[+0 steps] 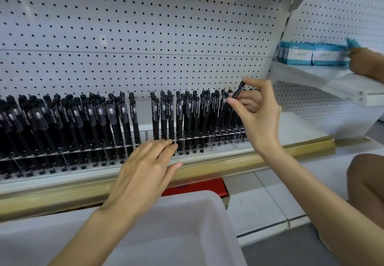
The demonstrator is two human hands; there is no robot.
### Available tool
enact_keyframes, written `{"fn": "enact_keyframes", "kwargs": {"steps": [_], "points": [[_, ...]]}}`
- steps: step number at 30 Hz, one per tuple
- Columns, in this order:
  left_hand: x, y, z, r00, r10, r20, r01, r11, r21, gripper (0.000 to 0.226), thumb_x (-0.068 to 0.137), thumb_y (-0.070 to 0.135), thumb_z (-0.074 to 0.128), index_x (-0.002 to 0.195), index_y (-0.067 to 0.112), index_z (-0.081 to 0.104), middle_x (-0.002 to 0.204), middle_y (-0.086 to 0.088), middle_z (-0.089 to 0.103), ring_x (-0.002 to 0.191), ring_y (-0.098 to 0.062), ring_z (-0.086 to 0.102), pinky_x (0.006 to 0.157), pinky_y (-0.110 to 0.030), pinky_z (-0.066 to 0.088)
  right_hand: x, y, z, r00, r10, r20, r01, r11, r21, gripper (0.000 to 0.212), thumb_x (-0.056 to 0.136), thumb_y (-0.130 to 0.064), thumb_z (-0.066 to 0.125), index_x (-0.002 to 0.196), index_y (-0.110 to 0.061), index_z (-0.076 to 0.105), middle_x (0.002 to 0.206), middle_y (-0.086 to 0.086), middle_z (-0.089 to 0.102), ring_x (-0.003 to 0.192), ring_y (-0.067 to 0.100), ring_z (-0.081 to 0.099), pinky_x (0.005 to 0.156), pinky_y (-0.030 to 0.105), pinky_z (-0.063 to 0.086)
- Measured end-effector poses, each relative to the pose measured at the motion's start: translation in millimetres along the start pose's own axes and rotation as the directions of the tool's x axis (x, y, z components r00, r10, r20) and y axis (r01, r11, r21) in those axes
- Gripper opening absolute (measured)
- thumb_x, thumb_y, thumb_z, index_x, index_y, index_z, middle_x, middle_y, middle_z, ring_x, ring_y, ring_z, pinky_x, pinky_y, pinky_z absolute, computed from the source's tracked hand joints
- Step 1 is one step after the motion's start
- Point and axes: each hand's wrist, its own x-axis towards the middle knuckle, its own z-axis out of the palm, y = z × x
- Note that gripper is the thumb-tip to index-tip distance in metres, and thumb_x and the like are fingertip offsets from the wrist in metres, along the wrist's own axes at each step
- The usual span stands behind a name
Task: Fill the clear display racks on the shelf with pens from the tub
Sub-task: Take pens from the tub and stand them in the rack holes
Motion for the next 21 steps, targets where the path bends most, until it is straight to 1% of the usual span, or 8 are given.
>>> {"fn": "enact_keyframes", "kwargs": {"steps": [3, 5, 9, 12, 15, 19, 21], "points": [[1, 0, 2, 1.0, 0.019, -0.021, -0.018, 1.0, 0.022, 0.047, 0.094, 0.041, 0.039, 0.115, 0.01, 0.067, 0.116, -0.006, 0.066, 0.107, -0.022, 0.063, 0.092, -0.04, 0.05, 0, 6, 4, 0.995, -0.03, 0.099, 0.035, 0.998, -0.049, 0.04, 0.08, -0.015, 0.076, 0.108, -0.027, 0.051, 0.084, -0.01, 0.062, 0.078, 0.001, 0.063, 0.078, 0.013, 0.05], [1, 0, 4, 0.999, 0.019, -0.036, -0.019, 1.0, 0.012, 0.043, 0.096, 0.04, 0.045, 0.115, 0.009, 0.067, 0.116, -0.007, 0.066, 0.108, -0.023, 0.063, 0.091, -0.041, 0.051, -1, 11, 6, 0.983, -0.045, 0.178, 0.061, 0.995, -0.084, 0.04, 0.08, -0.016, 0.075, 0.11, -0.025, 0.052, 0.085, -0.013, 0.061, 0.081, 0.001, 0.063, 0.078, 0.012, 0.05], [3, -1, 5, 0.999, 0.029, -0.025, -0.029, 0.999, 0.021, 0.048, 0.093, 0.041, 0.037, 0.115, 0.01, 0.067, 0.115, -0.005, 0.066, 0.106, -0.021, 0.063, 0.091, -0.039, 0.051, -6, 22, 11, 0.954, -0.051, 0.295, 0.095, 0.986, -0.139, 0.042, 0.081, -0.016, 0.074, 0.118, -0.021, 0.054, 0.093, -0.016, 0.057, 0.085, 0.004, 0.061, 0.076, 0.013, 0.051], [4, -2, 4, 1.0, 0.027, -0.014, -0.027, 1.0, 0.012, 0.049, 0.092, 0.041, 0.036, 0.115, 0.01, 0.066, 0.115, -0.004, 0.066, 0.106, -0.02, 0.062, 0.092, -0.038, 0.05, -7, 27, 12, 0.957, -0.067, 0.282, 0.114, 0.982, -0.153, 0.043, 0.081, -0.014, 0.075, 0.118, -0.02, 0.054, 0.091, -0.011, 0.057, 0.08, 0.007, 0.06, 0.073, 0.017, 0.052], [5, -2, 5, 1.0, 0.019, -0.022, -0.019, 1.0, 0.007, 0.048, 0.093, 0.04, 0.036, 0.114, 0.01, 0.067, 0.114, -0.003, 0.066, 0.106, -0.019, 0.062, 0.091, -0.037, 0.051, -5, 28, 12, 0.963, -0.064, 0.261, 0.106, 0.983, -0.148, 0.042, 0.08, -0.013, 0.076, 0.114, -0.025, 0.054, 0.087, -0.005, 0.058, 0.076, 0.009, 0.057, 0.07, 0.02, 0.051], [5, -2, 4, 0.999, 0.015, -0.029, -0.015, 1.0, -0.004, 0.048, 0.093, 0.041, 0.036, 0.112, 0.011, 0.068, 0.111, -0.002, 0.067, 0.103, -0.019, 0.063, 0.088, -0.035, 0.052, -2, 27, 13, 0.955, -0.046, 0.292, 0.096, 0.983, -0.159, 0.042, 0.08, -0.014, 0.076, 0.116, -0.023, 0.056, 0.085, -0.008, 0.057, 0.075, 0.006, 0.058, 0.07, 0.021, 0.052], [6, -2, 2, 1.0, 0.019, -0.024, -0.019, 1.0, -0.001, 0.045, 0.095, 0.04, 0.039, 0.111, 0.01, 0.068, 0.111, -0.002, 0.067, 0.102, -0.019, 0.063, 0.087, -0.035, 0.052, -1, 26, 14, 0.949, -0.045, 0.311, 0.103, 0.98, -0.173, 0.042, 0.08, -0.014, 0.076, 0.117, -0.022, 0.056, 0.085, -0.008, 0.058, 0.075, 0.006, 0.058, 0.07, 0.022, 0.052]]}}
